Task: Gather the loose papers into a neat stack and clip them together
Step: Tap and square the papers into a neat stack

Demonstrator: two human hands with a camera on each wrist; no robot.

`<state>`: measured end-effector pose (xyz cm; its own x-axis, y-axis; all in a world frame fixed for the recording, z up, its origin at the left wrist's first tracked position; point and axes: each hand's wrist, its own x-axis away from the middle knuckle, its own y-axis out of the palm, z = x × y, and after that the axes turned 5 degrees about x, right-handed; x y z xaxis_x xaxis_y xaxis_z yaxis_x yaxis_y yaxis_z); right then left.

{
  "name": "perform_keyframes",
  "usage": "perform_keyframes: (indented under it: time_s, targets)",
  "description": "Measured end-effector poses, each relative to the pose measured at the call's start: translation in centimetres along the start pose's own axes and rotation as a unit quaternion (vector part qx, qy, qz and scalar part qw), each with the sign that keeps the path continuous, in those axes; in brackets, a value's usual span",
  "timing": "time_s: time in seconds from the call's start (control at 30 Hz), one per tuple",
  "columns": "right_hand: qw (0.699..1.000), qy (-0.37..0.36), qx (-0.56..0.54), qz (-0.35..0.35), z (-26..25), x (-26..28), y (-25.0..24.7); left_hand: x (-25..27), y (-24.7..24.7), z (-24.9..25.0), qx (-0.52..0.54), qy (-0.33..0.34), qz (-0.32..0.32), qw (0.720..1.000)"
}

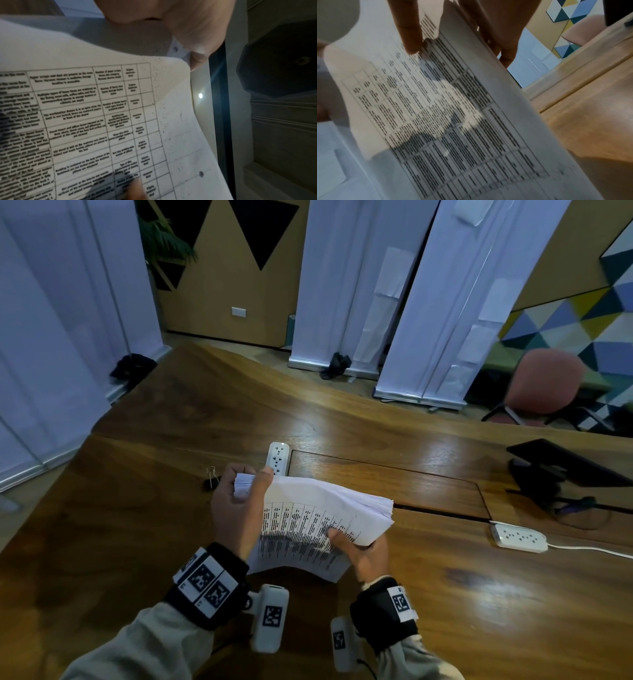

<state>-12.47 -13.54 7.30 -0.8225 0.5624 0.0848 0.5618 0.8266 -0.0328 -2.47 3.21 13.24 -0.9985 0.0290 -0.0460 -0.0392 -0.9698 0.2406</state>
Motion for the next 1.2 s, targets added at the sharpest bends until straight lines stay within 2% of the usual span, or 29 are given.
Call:
perform_keyframes:
  time_s: [0.1, 0.27, 0.4, 0.5, 0.57, 0.7, 0.77, 0.87, 0.97, 1.1, 1.2]
  targets:
    - [0.999, -0.052, -0.005, 0.009, -2.0, 0.5, 0.4, -0.1, -0.1, 0.1, -0.016, 0.010, -0.010, 1.000]
    - [0.983, -0.153, -0.003, 0.102, -4.7, 0.4, 1.1, -0.2, -0.2, 0.3, -0.022, 0.014, -0.015, 1.000]
    - [0.983, -0.124, -0.001, 0.138, -5.1, -0.2, 1.2, -0.2, -0.4, 0.2, -0.025, 0.013, -0.020, 0.999]
    - [0.979, -0.138, 0.012, 0.147, -5.1, -0.4, 1.1, -0.2, -0.5, 0.2, -0.011, 0.012, -0.027, 0.999]
    - [0.975, -0.151, 0.023, 0.161, -5.2, -0.4, 1.1, -0.2, -0.8, 0.3, 0.005, 0.020, -0.055, 0.998]
    - [0.972, -0.144, 0.019, 0.186, -5.3, -0.5, 1.2, -0.3, -2.5, 0.2, 0.025, 0.015, -0.187, 0.982]
    - [0.973, -0.137, 0.030, 0.186, -5.2, -0.5, 1.2, -0.8, -3.5, -0.2, -0.001, -0.012, -0.230, 0.973]
    - [0.976, -0.125, 0.035, 0.177, -5.4, -0.5, 1.2, -1.8, -4.4, -1.1, -0.048, -0.048, -0.237, 0.969]
    - [0.979, -0.136, 0.036, 0.145, -5.9, -0.6, 1.2, -2.5, -4.3, -2.0, -0.083, -0.042, -0.253, 0.963]
    - [0.980, -0.179, 0.033, 0.075, -5.8, -0.7, 0.5, -2.9, -3.7, -2.6, -0.045, -0.052, -0.238, 0.969]
    - [0.984, -0.176, 0.022, 0.029, -5.4, -0.5, 0.0, -3.1, -3.5, -2.6, -0.038, -0.048, -0.231, 0.971]
